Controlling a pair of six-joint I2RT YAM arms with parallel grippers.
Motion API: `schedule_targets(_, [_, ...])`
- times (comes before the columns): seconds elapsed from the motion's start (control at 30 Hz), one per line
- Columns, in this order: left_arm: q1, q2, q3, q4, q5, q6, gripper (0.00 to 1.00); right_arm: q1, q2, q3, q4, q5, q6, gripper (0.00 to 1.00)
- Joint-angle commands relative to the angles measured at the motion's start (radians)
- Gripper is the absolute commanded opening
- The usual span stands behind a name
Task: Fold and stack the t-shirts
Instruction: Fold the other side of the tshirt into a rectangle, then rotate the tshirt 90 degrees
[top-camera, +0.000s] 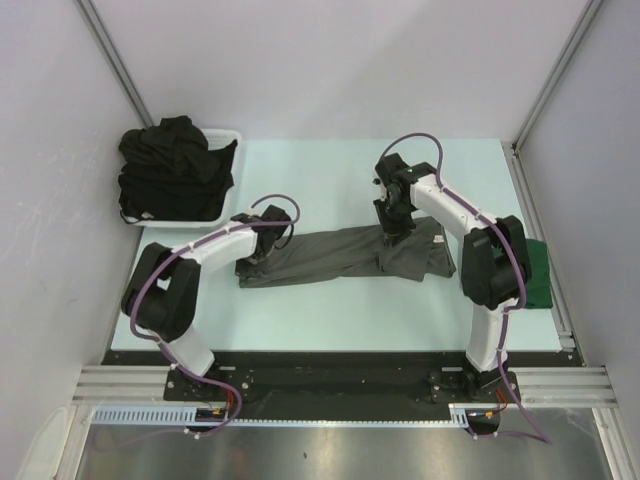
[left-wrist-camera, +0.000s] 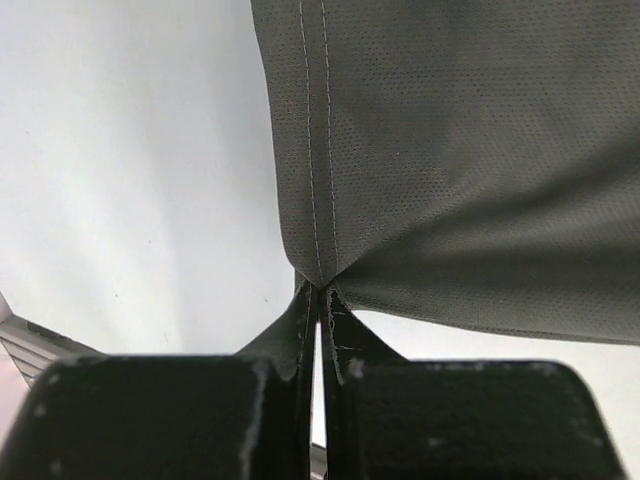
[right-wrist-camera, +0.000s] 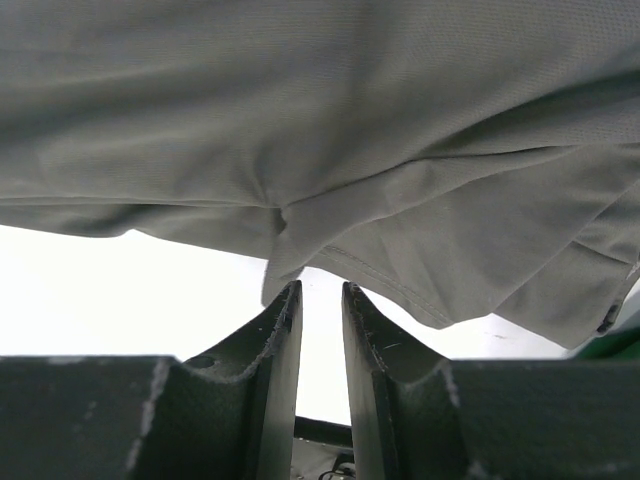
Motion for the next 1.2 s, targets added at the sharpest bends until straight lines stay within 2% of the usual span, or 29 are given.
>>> schedule_targets(0.0, [0.011, 0.033, 0.003, 0.024, -0.058, 0.014, 0.05, -0.019, -0.055, -0.016, 0.022, 0.013, -0.013, 0.28])
schedule_targets(0.03, [0.011, 0.056, 0.003, 0.026, -0.061, 0.014, 0.13, -0.02, -0.055, -0.016, 0.021, 0.013, -0.013, 0.28])
schedule_targets(0.1, [0.013, 0.076, 0.006, 0.032, -0.067, 0.013, 0.22, -0.02, -0.055, -0.016, 0.021, 0.01, -0.012, 0.28])
schedule_targets(0.23, [0.013, 0.1, 0.019, 0.032, -0.066, 0.002, 0.51, -0.019, -0.058, -0.016, 0.021, 0.011, -0.012, 0.28])
schedule_targets(0.3, [0.013, 0.094, 0.029, 0.027, -0.056, 0.0, 0.57, -0.02, -0.057, -0.01, 0.022, 0.014, -0.013, 0.28])
schedule_targets(0.53, [0.013, 0.045, 0.098, -0.011, -0.015, -0.003, 0.58, -0.014, -0.024, 0.002, 0.03, 0.022, -0.012, 0.28])
schedule_targets(0.7, [0.01, 0.05, 0.22, -0.033, 0.031, 0.03, 0.56, -0.006, 0.011, 0.004, 0.039, 0.034, -0.016, 0.28])
schedule_targets(0.87, [0.008, 0.062, 0.319, -0.008, 0.1, 0.069, 0.53, -0.037, 0.052, 0.024, 0.05, 0.155, -0.008, 0.27])
schedule_targets(1.0, [0.004, 0.114, 0.393, -0.007, 0.131, 0.083, 0.5, -0.074, 0.115, 0.048, 0.053, 0.206, 0.001, 0.27])
schedule_targets(1.17, [-0.001, 0.168, 0.491, -0.017, 0.155, 0.122, 0.49, -0.117, 0.115, 0.055, 0.063, 0.249, 0.011, 0.28])
